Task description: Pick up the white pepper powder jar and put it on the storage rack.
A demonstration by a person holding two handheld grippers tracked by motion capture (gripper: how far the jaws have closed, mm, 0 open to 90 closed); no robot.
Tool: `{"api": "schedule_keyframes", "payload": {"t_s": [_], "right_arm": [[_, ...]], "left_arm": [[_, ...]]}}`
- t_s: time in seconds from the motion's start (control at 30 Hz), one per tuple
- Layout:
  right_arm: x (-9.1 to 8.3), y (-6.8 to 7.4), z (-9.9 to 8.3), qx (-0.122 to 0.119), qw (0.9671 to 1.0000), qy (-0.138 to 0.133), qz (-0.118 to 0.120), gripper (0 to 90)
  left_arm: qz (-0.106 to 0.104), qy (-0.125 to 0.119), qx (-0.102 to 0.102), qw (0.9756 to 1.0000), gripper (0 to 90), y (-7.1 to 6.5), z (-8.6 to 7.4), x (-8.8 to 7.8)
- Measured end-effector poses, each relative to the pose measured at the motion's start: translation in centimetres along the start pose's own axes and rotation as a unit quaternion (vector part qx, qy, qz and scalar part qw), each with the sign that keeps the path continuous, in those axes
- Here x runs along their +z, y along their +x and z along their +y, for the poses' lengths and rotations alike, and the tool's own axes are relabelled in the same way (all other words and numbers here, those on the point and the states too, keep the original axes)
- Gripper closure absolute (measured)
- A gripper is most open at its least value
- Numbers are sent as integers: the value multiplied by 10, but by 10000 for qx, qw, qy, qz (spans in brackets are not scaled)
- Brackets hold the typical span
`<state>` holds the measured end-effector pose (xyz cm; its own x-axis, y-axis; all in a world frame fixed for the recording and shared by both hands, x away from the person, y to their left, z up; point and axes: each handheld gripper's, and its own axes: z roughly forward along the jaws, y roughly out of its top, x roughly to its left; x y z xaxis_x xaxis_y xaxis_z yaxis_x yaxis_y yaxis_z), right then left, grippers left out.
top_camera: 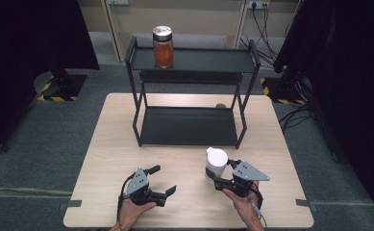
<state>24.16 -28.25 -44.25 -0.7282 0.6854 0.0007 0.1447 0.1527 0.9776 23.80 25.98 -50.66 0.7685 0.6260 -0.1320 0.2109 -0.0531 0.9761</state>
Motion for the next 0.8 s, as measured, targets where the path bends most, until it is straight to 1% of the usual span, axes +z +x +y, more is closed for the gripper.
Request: {"api": "schedule_keyframes", "payload": {"t_s": [0.17, 0.3, 0.4, 0.6, 0.67, 0.8], "right_arm": [[-1, -5, 16, -8, 9999, -98, 40, 307], [2, -9, 32, -40, 9999, -80, 110, 307], [4, -12, 41, 11, 9998, -99, 168, 307], [8, -15, 56, -9, 9997, -154, 197, 307], [9, -17, 61, 25, 9996, -153, 231, 307], [13, -20, 73, 19, 9996, -126, 255, 307]], "left_arm": [[9, -5, -7, 10000, 20, 0, 0, 0], [7, 11, -26, 10000, 21, 0, 0, 0], [4, 9, -29, 10000, 20, 0, 0, 0], [5, 9, -37, 10000, 20, 0, 0, 0], [-1, 17, -41, 10000, 20, 0, 0, 1], [0, 17, -43, 10000, 21, 0, 0, 1]]}}
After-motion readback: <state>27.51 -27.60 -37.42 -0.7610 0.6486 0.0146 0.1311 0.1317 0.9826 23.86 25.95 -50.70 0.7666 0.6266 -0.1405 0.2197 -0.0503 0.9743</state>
